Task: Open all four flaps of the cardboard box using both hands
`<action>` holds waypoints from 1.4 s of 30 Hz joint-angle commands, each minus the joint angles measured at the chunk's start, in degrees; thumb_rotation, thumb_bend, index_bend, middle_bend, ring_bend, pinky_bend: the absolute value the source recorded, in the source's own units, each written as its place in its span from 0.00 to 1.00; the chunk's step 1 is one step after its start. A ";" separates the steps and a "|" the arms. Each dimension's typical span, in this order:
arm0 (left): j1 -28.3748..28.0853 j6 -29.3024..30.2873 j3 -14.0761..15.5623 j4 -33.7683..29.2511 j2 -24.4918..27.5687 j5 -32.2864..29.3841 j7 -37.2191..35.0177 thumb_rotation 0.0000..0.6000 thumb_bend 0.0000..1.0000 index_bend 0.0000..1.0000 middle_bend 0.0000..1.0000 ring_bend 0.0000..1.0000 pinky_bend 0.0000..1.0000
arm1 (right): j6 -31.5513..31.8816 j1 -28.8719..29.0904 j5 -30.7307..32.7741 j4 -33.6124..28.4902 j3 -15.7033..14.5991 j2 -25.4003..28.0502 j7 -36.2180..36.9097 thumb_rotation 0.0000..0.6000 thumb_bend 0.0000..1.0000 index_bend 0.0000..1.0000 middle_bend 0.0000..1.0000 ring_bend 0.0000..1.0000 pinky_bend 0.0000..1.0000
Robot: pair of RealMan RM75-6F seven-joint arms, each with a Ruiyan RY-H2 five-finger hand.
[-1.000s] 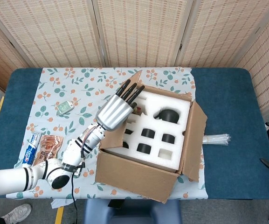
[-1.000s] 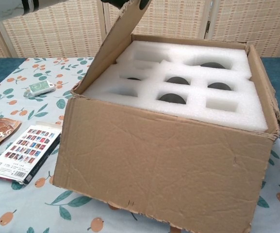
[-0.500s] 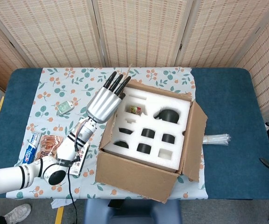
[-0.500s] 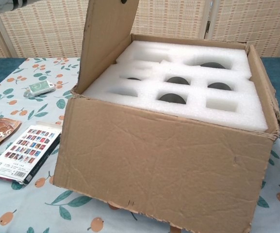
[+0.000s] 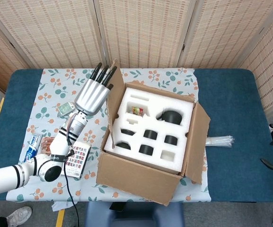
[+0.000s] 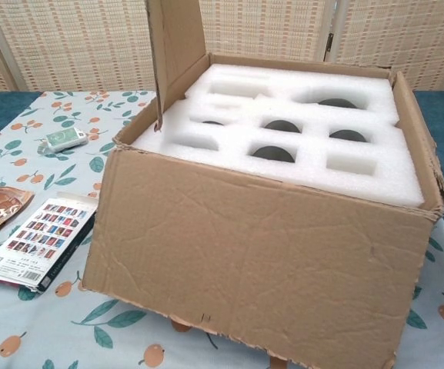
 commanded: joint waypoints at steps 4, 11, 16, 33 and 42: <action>0.76 -0.38 -0.22 0.39 1.04 -1.74 -1.01 1.00 1.00 0.18 0.04 0.00 0.00 | 0.05 0.02 -0.04 -0.05 -0.04 -0.03 -0.12 0.71 0.11 0.48 0.00 0.00 0.00; 2.26 0.39 -0.09 -0.30 2.81 -1.56 -2.92 1.00 1.00 0.18 0.04 0.00 0.00 | -0.43 0.28 0.02 -0.07 -0.10 -0.11 -0.37 0.71 0.11 0.48 0.00 0.00 0.00; 3.92 1.62 -0.46 -1.49 4.97 -1.62 -4.74 1.00 1.00 0.18 0.03 0.00 0.00 | -0.95 0.53 0.19 -0.13 -0.10 -0.18 -0.64 0.71 0.11 0.48 0.00 0.00 0.00; 15.44 3.36 2.64 -12.49 15.84 0.94 -18.06 1.00 0.82 0.13 0.03 0.00 0.00 | -5.67 2.16 2.05 -1.45 -0.37 -0.85 -5.05 0.71 0.11 0.45 0.00 0.00 0.00; 28.51 5.49 10.82 -12.62 21.67 13.76 -37.17 1.00 0.69 0.02 0.03 0.00 0.00 | -8.97 3.02 5.64 -4.02 0.03 -2.13 -13.17 0.92 0.11 0.33 0.00 0.00 0.00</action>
